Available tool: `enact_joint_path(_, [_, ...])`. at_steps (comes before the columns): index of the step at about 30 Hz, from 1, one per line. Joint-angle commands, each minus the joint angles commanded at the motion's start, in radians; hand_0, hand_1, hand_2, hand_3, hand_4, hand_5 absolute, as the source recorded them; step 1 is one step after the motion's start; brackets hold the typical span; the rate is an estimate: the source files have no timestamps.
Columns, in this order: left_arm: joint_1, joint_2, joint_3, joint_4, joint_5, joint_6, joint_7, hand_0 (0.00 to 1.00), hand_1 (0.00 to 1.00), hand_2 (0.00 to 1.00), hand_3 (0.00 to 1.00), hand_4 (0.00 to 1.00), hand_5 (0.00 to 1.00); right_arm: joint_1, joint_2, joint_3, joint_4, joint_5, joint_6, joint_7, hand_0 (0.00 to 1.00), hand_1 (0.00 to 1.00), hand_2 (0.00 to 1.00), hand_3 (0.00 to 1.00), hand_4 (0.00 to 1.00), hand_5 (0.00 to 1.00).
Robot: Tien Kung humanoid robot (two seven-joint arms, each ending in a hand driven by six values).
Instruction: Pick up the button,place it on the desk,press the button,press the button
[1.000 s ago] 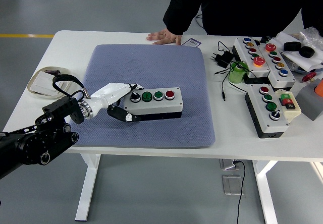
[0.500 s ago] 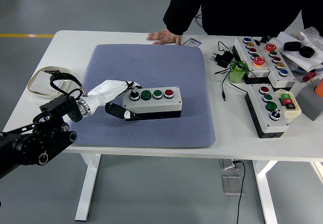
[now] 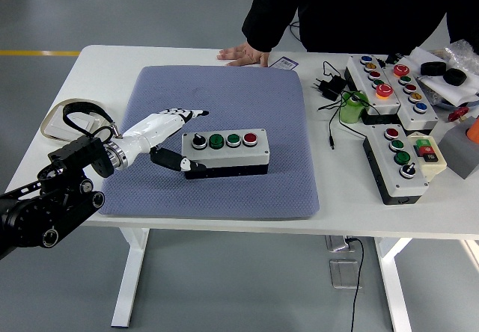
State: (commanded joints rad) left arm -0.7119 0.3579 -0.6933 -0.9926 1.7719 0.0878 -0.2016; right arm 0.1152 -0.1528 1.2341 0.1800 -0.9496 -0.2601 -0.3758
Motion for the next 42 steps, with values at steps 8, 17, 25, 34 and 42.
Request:
enact_joint_path(8, [0.044, 0.041, -0.167, -0.255, 0.122, 0.039, 0.054, 0.998, 0.967, 0.998, 0.998, 0.980, 0.389, -0.006, 0.000, 0.009, 0.000, -0.016, 0.002, -0.003, 0.643, 0.535, 0.616, 0.613, 0.260, 0.287])
enact_joint_path(17, [0.036, 0.044, -0.150, -0.467, 0.067, 0.053, 0.189, 0.273, 0.349, 0.321, 0.907, 0.761, 0.002, -0.012, 0.001, 0.011, 0.000, -0.015, 0.000, -0.005, 0.643, 0.535, 0.616, 0.612, 0.259, 0.286])
enact_joint_path(25, [-0.004, 0.018, -0.060, -0.464, 0.087, -0.109, 0.305, 0.097, 0.089, 0.102, 0.833, 0.648, 0.118, -0.011, 0.001, 0.005, 0.000, -0.007, -0.001, -0.006, 0.643, 0.535, 0.616, 0.612, 0.259, 0.286])
enact_joint_path(34, [-0.030, 0.002, -0.006, -0.406, 0.132, -0.242, 0.381, 0.049, 0.016, 0.046, 0.813, 0.610, 0.012, -0.007, 0.000, 0.001, 0.000, -0.003, 0.000, -0.003, 0.643, 0.535, 0.616, 0.612, 0.259, 0.286])
enact_joint_path(42, [-0.041, -0.006, 0.016, -0.365, 0.120, -0.260, 0.386, 0.048, 0.008, 0.038, 0.811, 0.580, 0.002, -0.003, -0.001, 0.002, 0.000, -0.002, 0.000, -0.002, 0.643, 0.535, 0.616, 0.612, 0.259, 0.286])
